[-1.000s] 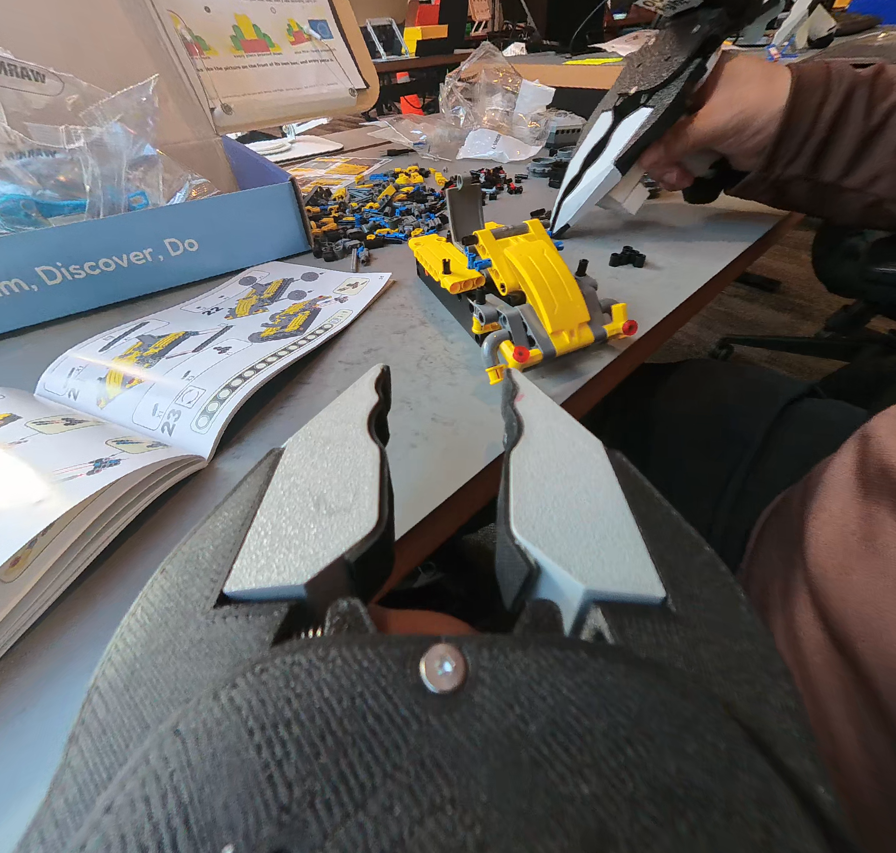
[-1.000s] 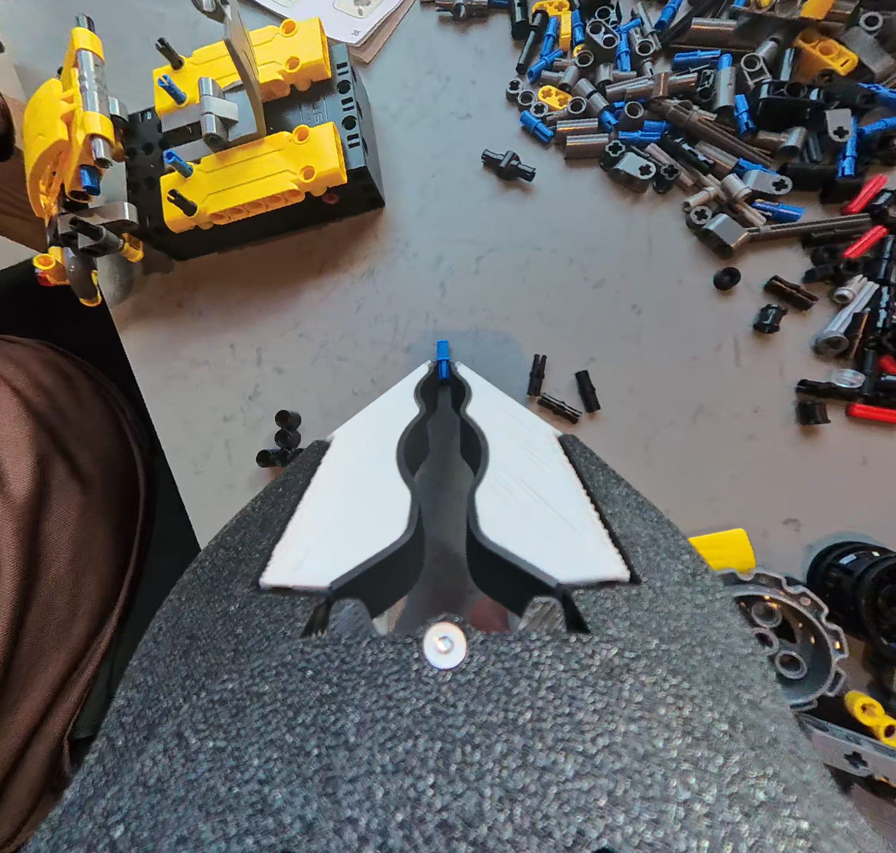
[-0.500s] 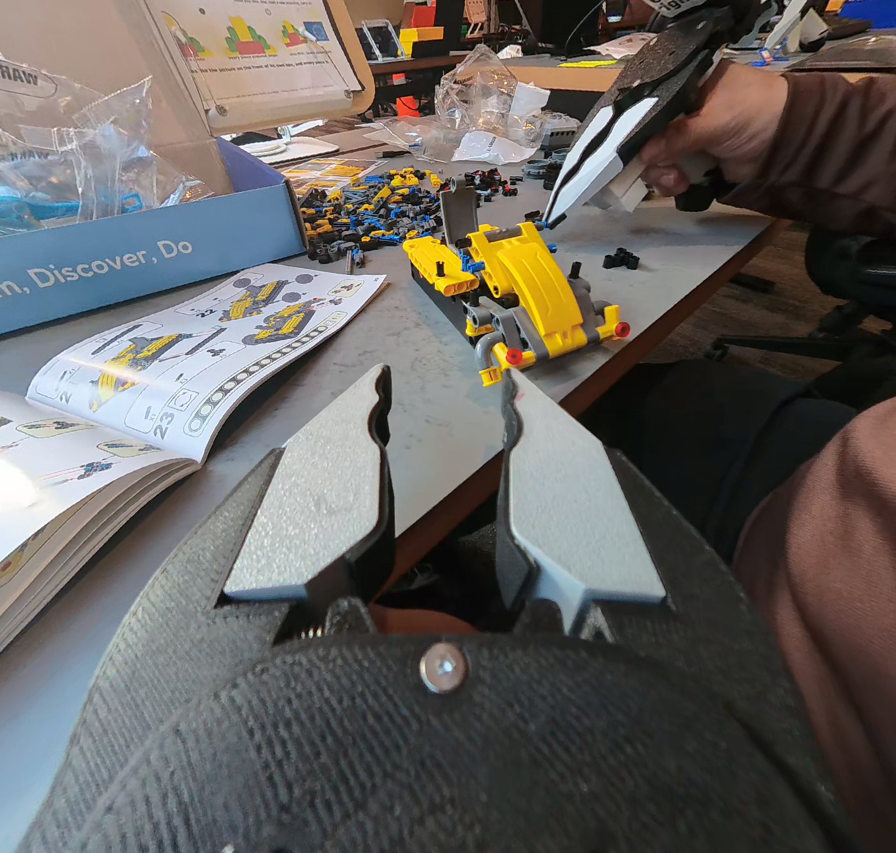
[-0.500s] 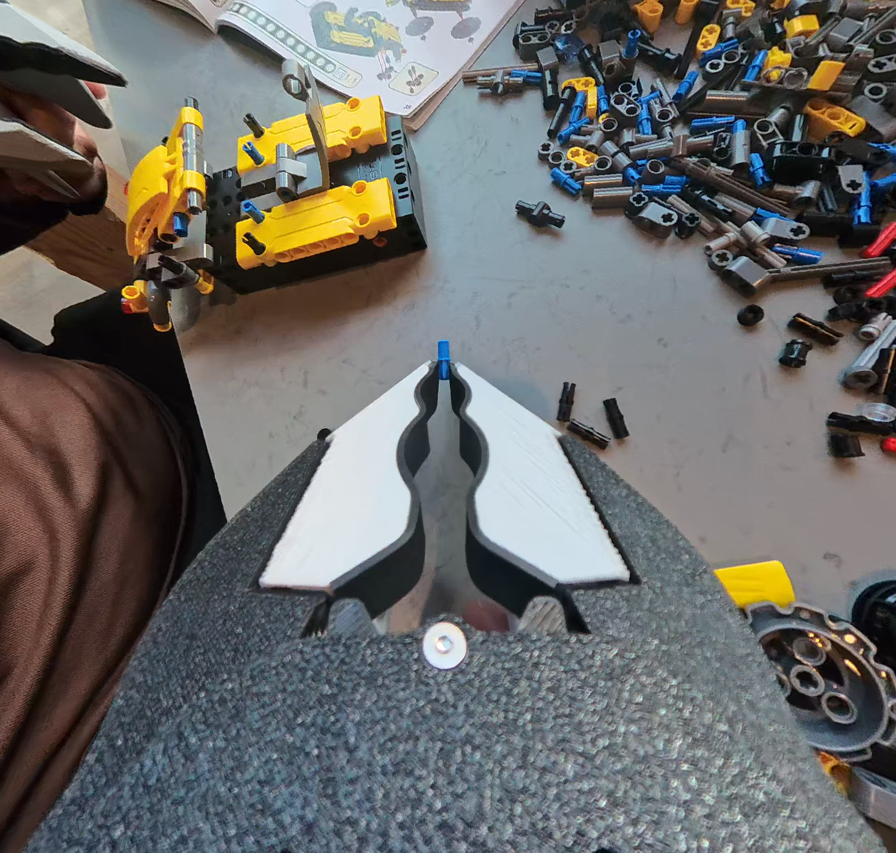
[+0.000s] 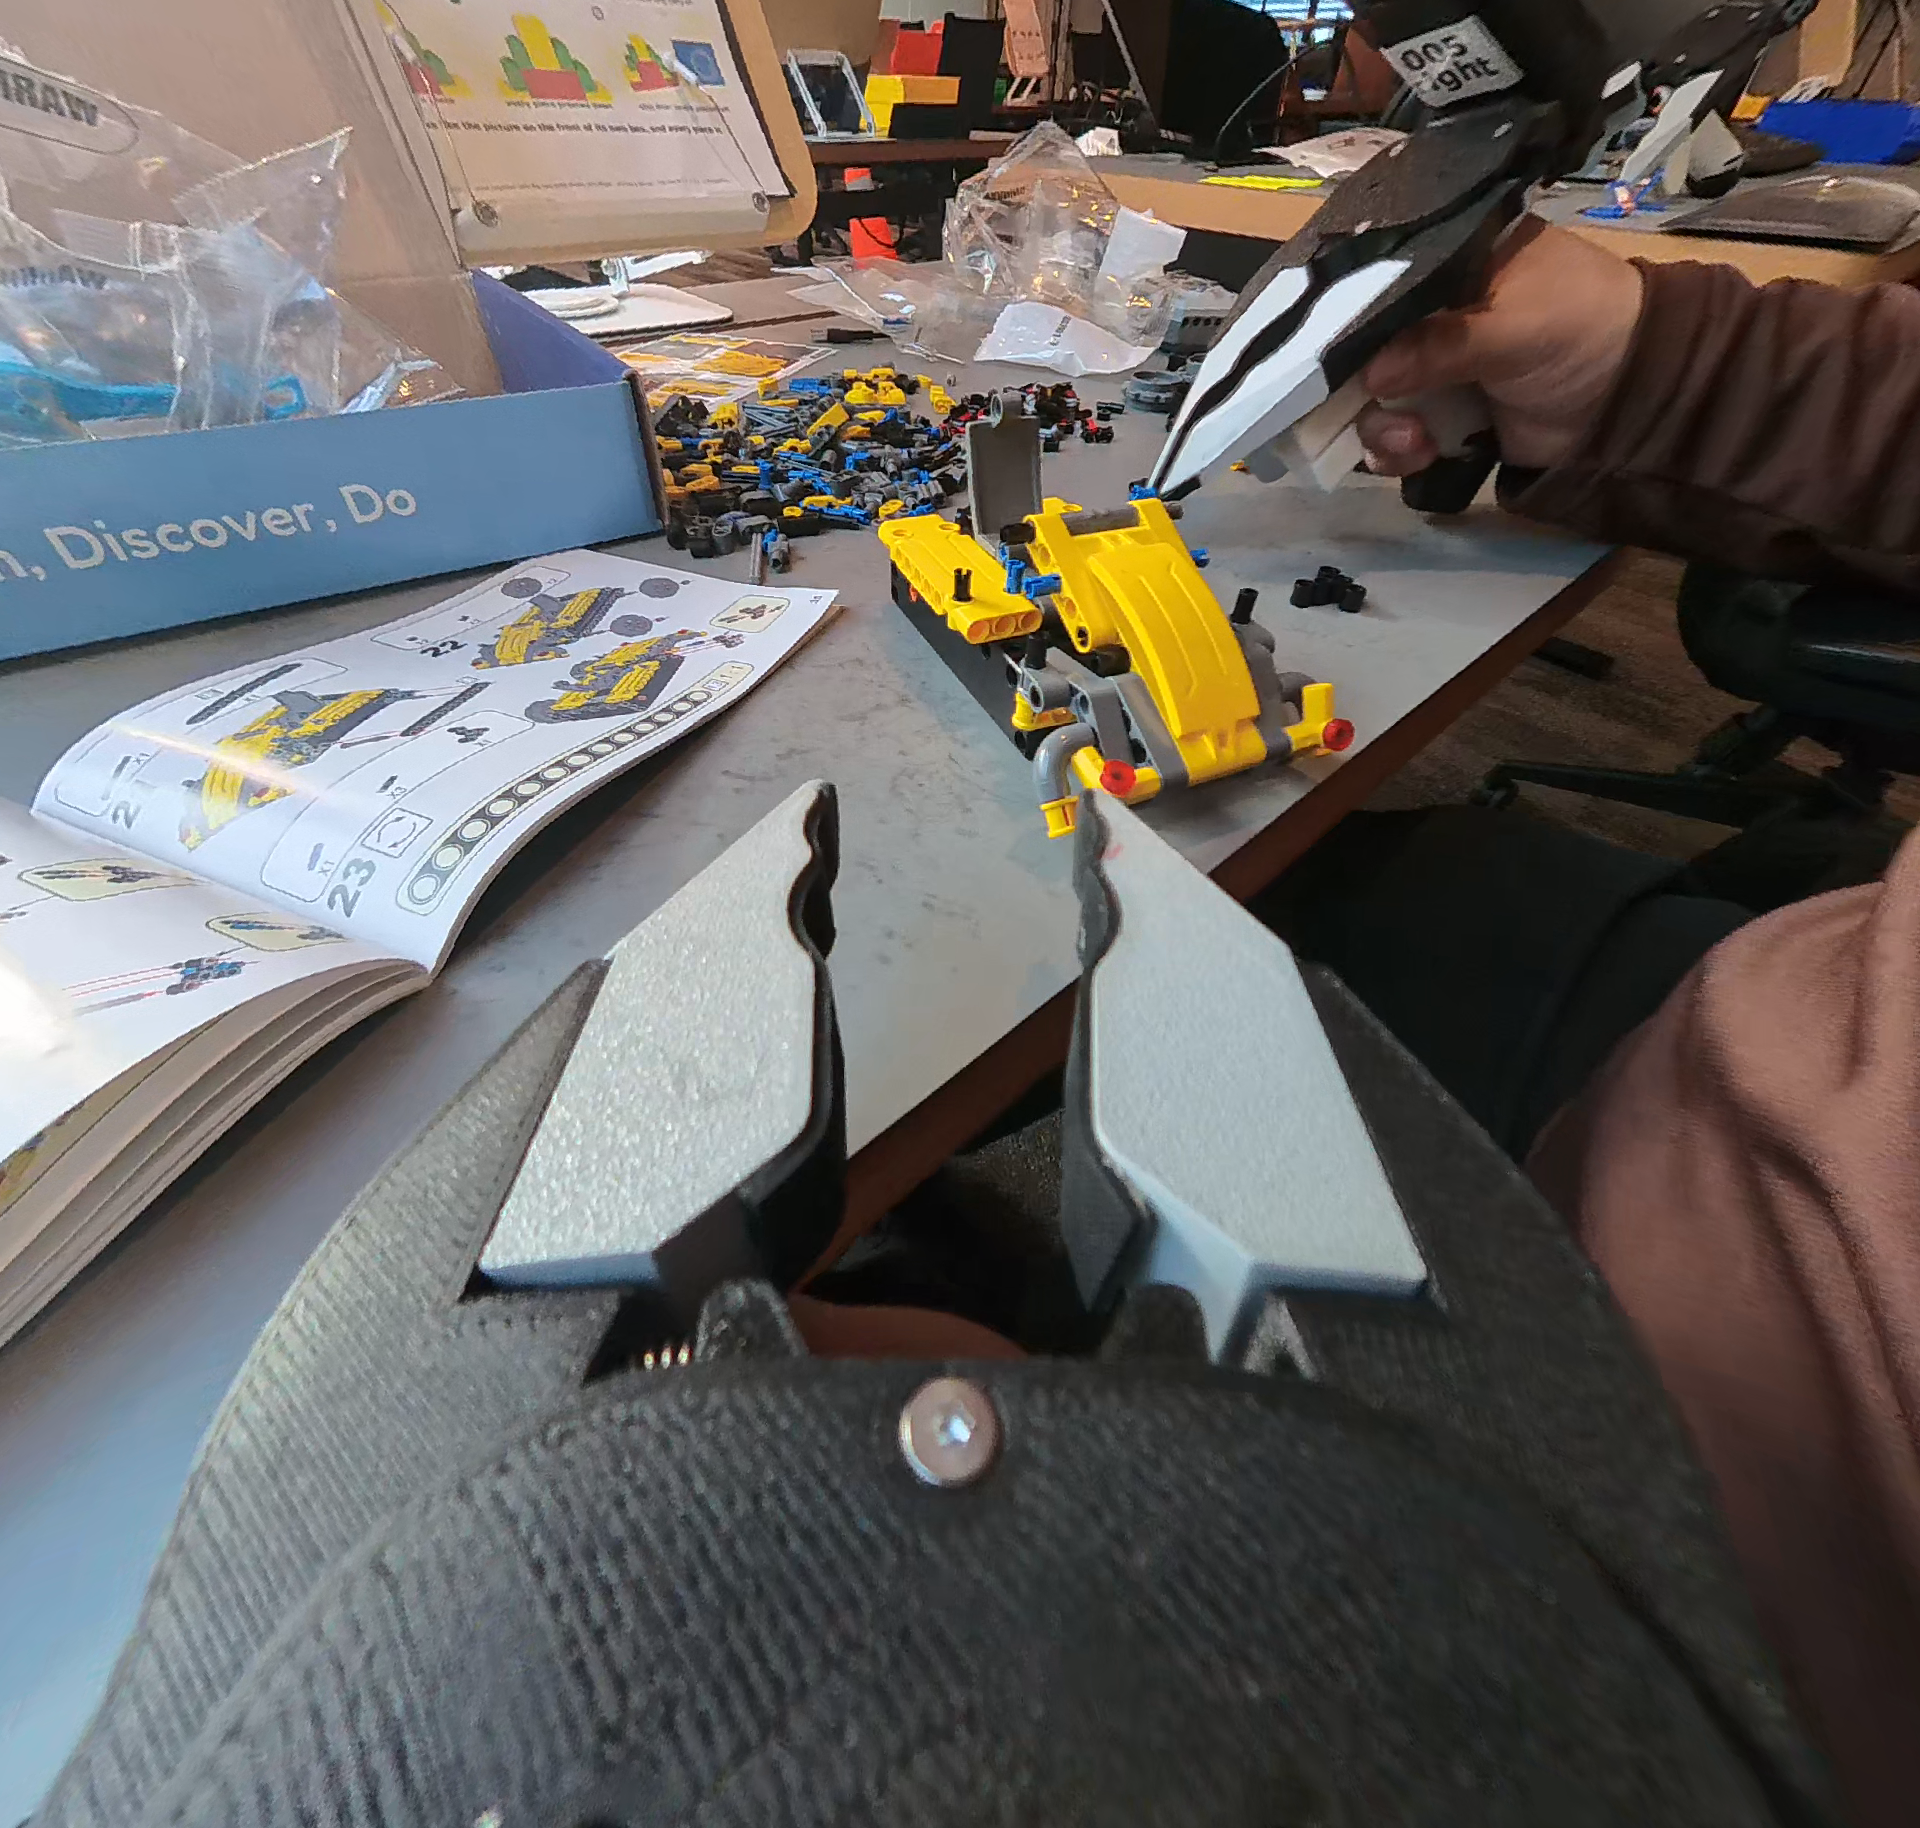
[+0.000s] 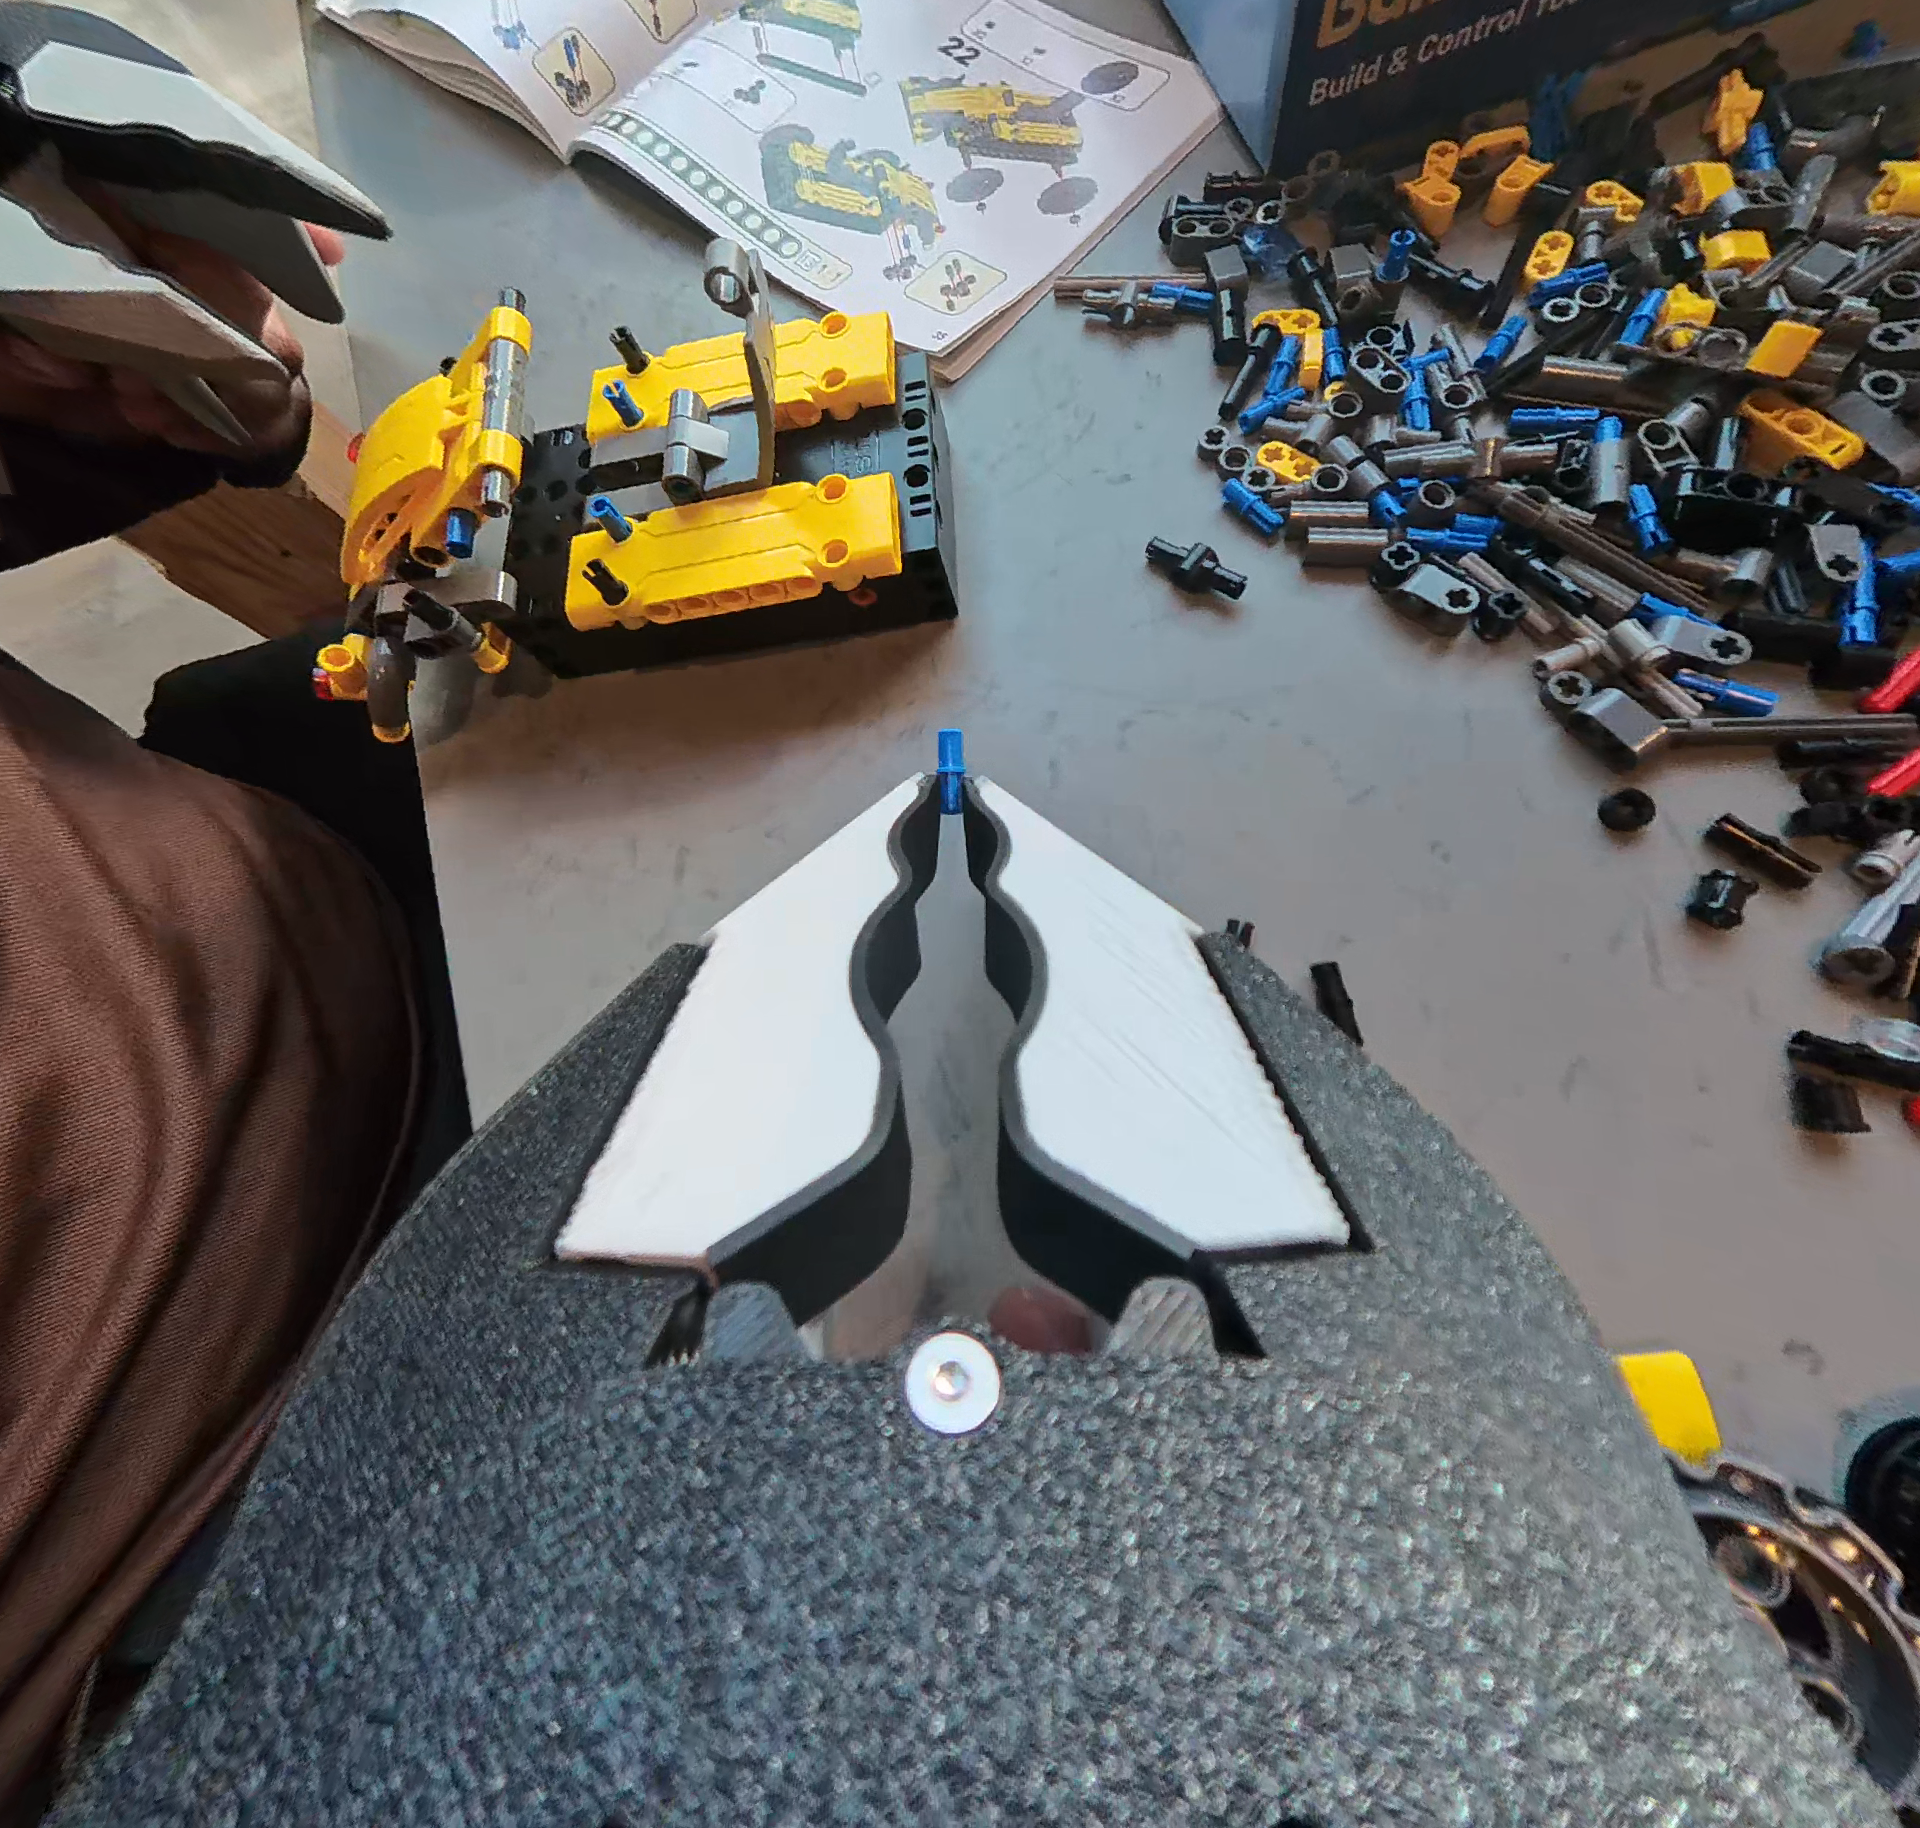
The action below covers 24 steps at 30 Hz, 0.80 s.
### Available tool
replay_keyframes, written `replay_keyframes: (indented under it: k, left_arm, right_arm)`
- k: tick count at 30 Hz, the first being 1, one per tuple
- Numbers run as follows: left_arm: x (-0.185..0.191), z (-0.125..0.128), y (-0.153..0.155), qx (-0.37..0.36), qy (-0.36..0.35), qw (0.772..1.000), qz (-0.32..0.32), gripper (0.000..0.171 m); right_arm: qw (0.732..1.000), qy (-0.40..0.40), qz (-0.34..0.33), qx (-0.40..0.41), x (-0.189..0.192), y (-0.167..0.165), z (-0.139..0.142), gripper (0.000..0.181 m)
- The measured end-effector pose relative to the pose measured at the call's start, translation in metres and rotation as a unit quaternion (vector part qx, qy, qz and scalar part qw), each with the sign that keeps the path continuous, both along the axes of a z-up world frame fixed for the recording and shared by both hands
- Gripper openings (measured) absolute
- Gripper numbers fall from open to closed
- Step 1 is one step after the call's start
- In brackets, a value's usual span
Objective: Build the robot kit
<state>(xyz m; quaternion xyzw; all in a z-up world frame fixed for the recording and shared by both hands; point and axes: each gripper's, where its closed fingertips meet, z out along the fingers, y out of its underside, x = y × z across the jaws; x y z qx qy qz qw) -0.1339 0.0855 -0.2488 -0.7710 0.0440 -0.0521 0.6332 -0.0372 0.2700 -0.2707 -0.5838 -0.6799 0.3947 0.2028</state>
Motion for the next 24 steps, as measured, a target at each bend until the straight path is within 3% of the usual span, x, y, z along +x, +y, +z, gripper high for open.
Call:
replay_keyframes:
  k: [17,24]
  left_arm:
    - [-0.002,0.001,0.000,0.003,-0.013,1.000,0.001,0.043]
    - [-0.002,0.001,-0.002,0.003,0.013,1.000,0.006,0.040]
  right_arm:
    - [1.000,0.001,0.008,-0.006,-0.009,-0.004,-0.002,0.000]
    - [1.000,0.014,0.026,-0.009,-0.009,-0.021,0.019,0.000]
